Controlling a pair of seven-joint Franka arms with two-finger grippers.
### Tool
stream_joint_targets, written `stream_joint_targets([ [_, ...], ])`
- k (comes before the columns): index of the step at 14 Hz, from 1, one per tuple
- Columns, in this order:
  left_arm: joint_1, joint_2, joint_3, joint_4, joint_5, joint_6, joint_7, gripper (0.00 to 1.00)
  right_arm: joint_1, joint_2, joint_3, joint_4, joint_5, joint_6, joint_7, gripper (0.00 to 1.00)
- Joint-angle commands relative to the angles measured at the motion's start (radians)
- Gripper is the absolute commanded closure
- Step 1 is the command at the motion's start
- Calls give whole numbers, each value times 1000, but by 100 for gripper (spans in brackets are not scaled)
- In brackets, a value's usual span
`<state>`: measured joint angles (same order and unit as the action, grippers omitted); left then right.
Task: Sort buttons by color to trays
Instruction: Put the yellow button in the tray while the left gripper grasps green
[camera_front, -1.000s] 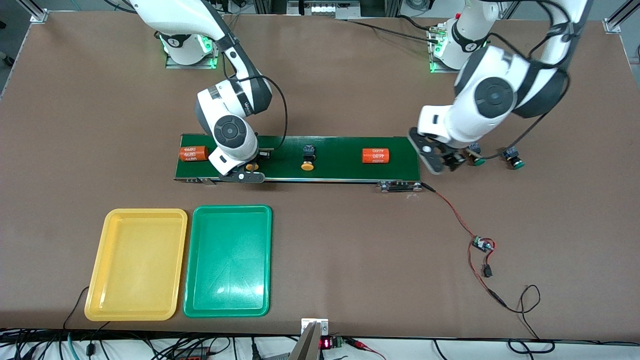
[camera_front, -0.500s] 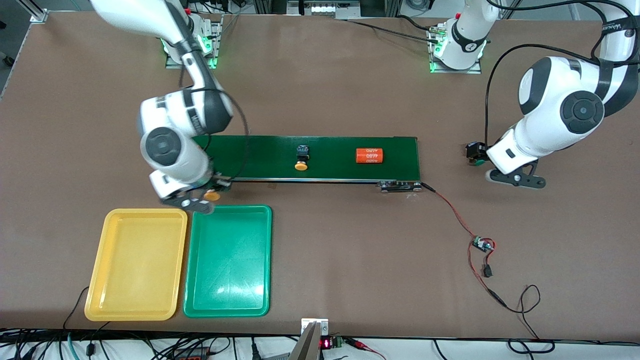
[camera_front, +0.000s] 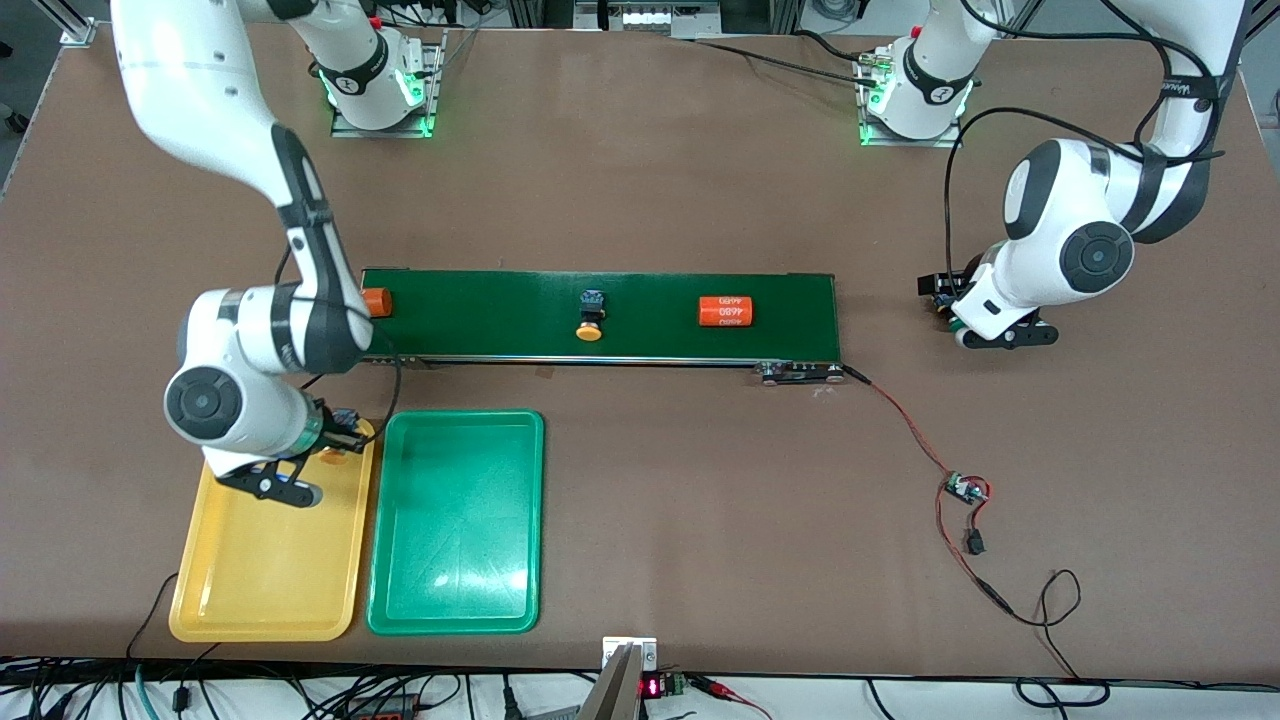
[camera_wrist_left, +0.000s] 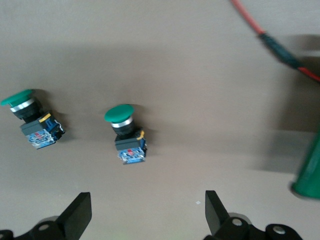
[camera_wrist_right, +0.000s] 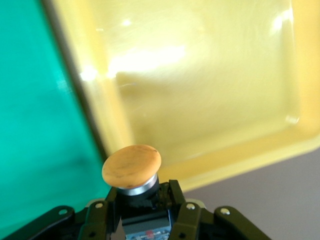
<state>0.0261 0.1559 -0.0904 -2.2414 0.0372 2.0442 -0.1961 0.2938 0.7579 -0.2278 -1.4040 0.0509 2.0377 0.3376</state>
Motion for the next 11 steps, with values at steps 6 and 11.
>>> stream_joint_targets([
  [6, 0, 56, 69, -205, -5, 413, 17, 0, -51, 149, 8, 79, -17, 194, -187, 74],
  [11, 6, 109, 75, -221, -7, 493, 64, 7, -65, 129, 14, 71, -2, 196, -216, 0],
])
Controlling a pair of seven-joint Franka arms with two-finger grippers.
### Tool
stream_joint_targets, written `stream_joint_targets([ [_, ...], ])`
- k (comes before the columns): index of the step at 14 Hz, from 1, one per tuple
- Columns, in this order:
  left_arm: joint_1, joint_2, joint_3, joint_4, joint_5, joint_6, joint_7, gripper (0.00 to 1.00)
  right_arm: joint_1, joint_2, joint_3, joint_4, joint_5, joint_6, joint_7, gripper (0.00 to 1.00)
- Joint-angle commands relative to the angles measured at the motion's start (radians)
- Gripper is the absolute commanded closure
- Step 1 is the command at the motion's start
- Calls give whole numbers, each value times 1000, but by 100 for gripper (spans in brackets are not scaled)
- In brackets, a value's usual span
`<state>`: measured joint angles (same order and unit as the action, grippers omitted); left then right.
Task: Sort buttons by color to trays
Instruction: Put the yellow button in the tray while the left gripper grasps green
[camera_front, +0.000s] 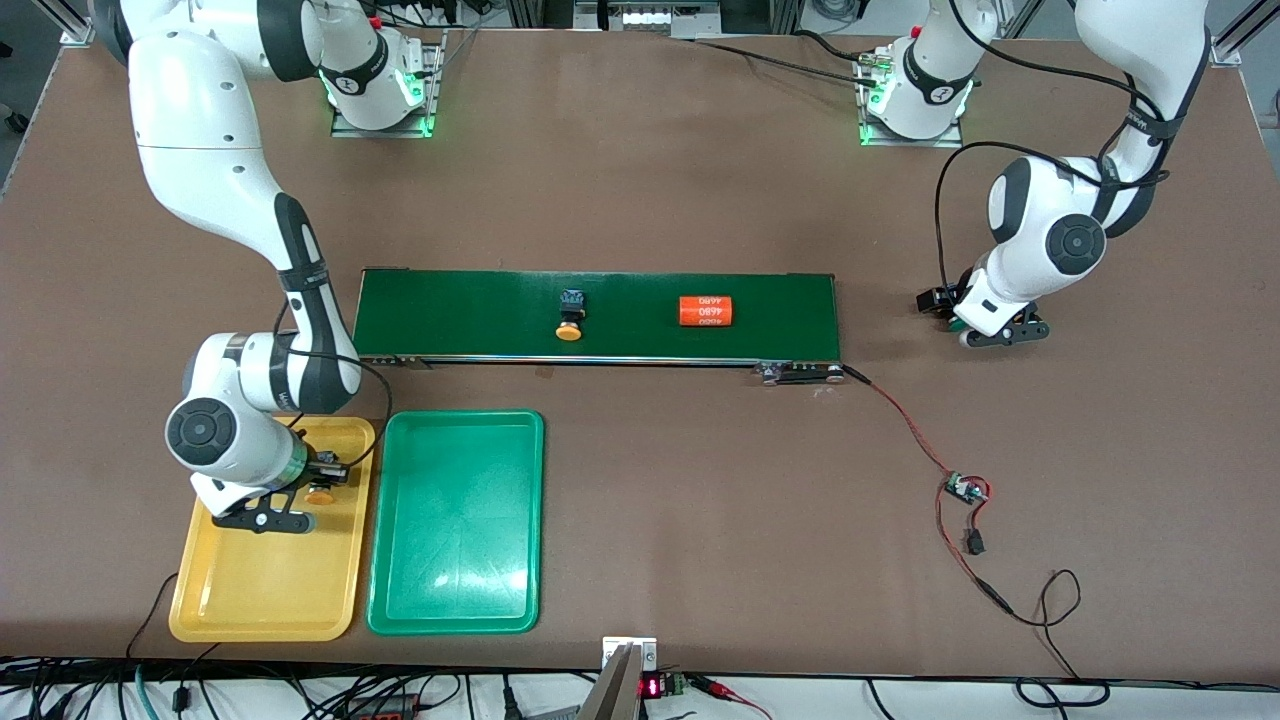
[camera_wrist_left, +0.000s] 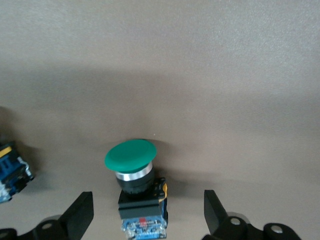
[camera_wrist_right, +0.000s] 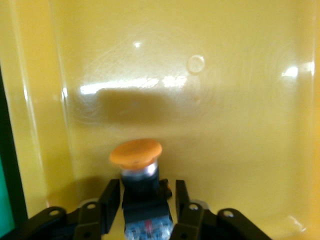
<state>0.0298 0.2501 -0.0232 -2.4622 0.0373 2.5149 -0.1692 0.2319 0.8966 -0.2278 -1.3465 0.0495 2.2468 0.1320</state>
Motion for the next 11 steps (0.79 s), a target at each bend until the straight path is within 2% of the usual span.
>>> stream_joint_targets([
  [1, 2, 14, 8, 0, -7, 21, 37, 21, -3, -34, 21, 12, 21, -62, -8, 0],
  [3, 2, 14, 8, 0, -7, 10, 40, 48, 15, -97, 19, 12, 91, -180, 14, 0],
  [4, 2, 9, 8, 0, -7, -8, 39, 64, 23, -138, 19, 7, 89, -247, 44, 0],
  [5, 2, 3, 8, 5, -7, -36, 36, 72, 33, -181, 19, 0, 87, -319, 55, 0],
  [6, 2, -21, 6, 12, -8, -79, 34, 76, 53, -223, 19, -14, 90, -360, 57, 0],
  [8, -2, -73, -9, 66, -17, -212, 31, 77, 85, -327, 19, -106, 90, -360, 58, 0],
  [10, -10, -75, -44, 206, -20, -406, 36, 77, 115, -399, 19, -184, 92, -343, 58, 0],
  [11, -10, -74, -88, 279, -20, -498, 36, 76, 147, -439, 19, -241, 95, -332, 83, 0],
])
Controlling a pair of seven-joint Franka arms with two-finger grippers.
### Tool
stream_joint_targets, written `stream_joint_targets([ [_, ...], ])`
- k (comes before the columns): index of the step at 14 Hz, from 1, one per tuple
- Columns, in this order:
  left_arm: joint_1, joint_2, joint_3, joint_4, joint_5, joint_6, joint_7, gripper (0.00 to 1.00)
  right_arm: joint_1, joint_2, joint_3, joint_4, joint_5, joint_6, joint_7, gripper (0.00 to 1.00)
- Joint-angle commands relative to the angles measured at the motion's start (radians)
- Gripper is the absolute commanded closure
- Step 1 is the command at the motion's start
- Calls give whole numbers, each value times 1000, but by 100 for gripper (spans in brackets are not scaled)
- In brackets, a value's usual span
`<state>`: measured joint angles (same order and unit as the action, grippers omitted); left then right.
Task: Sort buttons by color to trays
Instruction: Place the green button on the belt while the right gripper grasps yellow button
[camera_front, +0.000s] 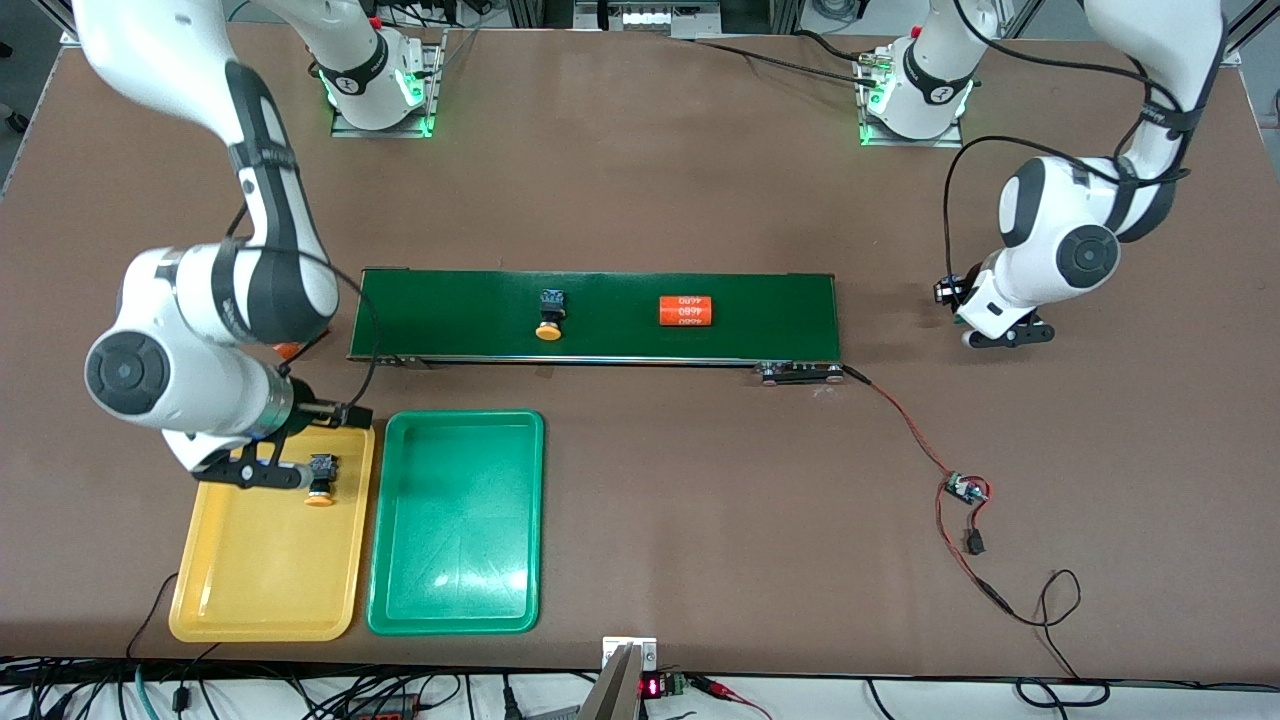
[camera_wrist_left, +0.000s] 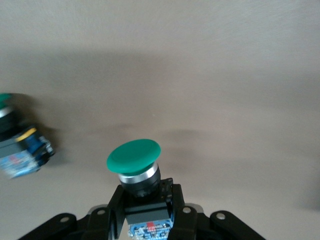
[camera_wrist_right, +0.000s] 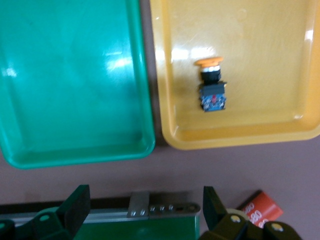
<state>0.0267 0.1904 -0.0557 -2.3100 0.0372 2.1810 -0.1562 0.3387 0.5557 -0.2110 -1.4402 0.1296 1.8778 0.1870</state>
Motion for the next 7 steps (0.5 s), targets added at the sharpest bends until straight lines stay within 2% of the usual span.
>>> stream_joint_targets([
  [1, -8, -11, -113, 188, -22, -240, 15, 76, 71, -135, 4, -213, 16, 69, 104, 0],
  [3, -10, 3, -202, 254, -86, -268, 6, 76, 159, -187, 1, -339, 15, 165, 227, 0],
  [5, -34, 36, -223, 270, -201, -221, 0, 73, 213, -191, 2, -367, 15, 182, 302, 0],
  [7, -54, 64, -263, 271, -253, -161, 0, 73, 270, -191, 2, -377, 12, 179, 341, 0],
])
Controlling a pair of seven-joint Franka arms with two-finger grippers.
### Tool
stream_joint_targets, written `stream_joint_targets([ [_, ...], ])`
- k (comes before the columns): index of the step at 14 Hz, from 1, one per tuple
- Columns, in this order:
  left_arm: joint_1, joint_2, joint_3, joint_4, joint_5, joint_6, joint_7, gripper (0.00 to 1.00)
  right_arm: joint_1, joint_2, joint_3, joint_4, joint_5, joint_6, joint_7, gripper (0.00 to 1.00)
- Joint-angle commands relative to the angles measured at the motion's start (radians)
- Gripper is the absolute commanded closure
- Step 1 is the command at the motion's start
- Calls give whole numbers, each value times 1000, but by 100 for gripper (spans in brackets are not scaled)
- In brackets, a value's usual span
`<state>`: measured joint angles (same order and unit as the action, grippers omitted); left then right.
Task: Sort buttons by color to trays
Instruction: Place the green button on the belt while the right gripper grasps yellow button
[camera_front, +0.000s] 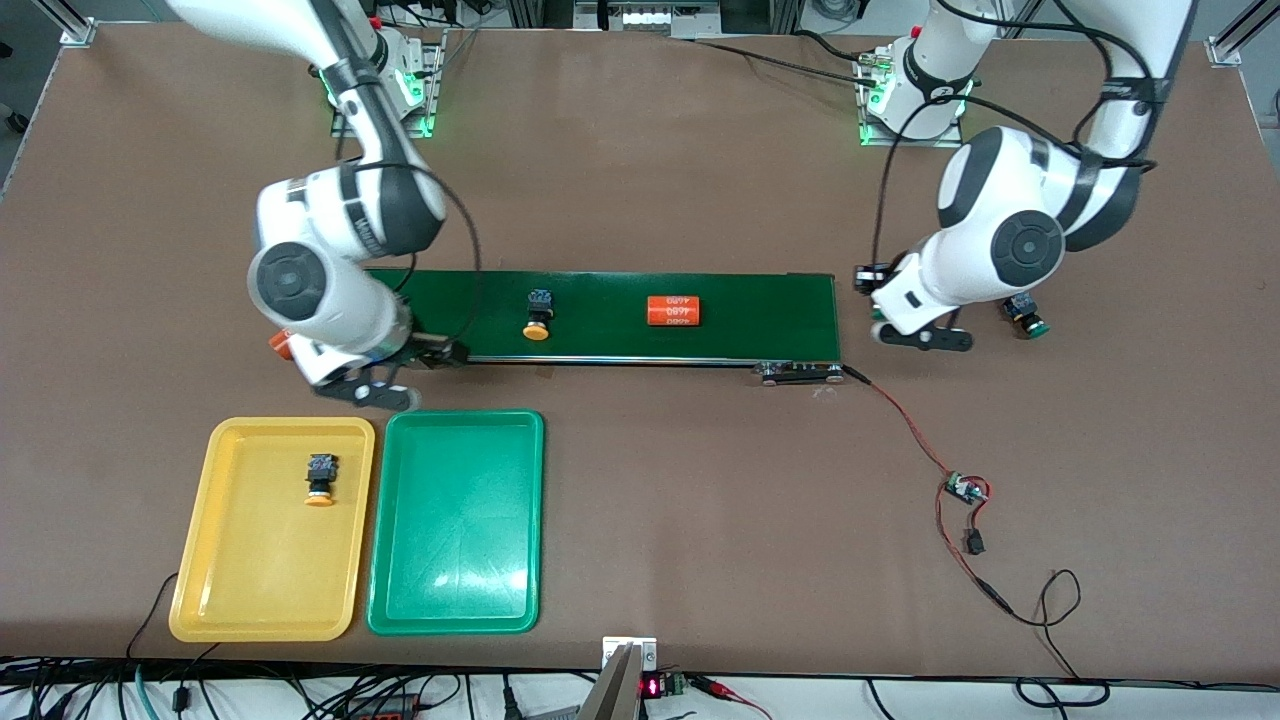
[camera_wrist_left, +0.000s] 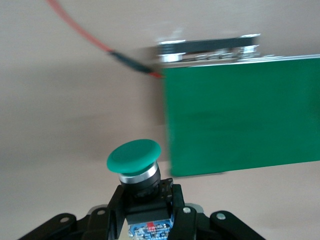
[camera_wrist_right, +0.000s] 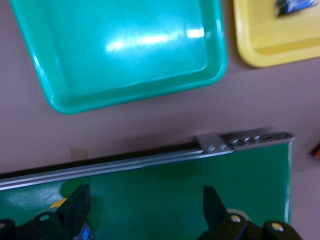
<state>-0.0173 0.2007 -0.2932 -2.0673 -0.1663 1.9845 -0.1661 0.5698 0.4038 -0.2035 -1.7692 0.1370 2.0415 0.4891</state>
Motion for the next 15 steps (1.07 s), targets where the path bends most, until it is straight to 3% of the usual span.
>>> stream_joint_targets([
  [1, -15, 69, -50, 26, -53, 89, 10, 73, 62, -37, -5, -50, 0, 14, 37, 0],
  [6, -73, 154, -72, 16, -53, 270, 13, 72, 110, -16, -4, -65, 3, 16, 77, 0],
  [7, -75, 155, -72, 18, -53, 272, 13, 52, 122, -16, -4, -70, 3, 16, 81, 0],
  [8, -75, 152, -72, 15, -53, 267, 19, 1, 127, -16, -5, -79, 1, 17, 82, 0],
  [15, 20, -1, -35, 51, -27, 104, 19, 0, 153, -7, -5, -137, 3, 77, 82, 0],
])
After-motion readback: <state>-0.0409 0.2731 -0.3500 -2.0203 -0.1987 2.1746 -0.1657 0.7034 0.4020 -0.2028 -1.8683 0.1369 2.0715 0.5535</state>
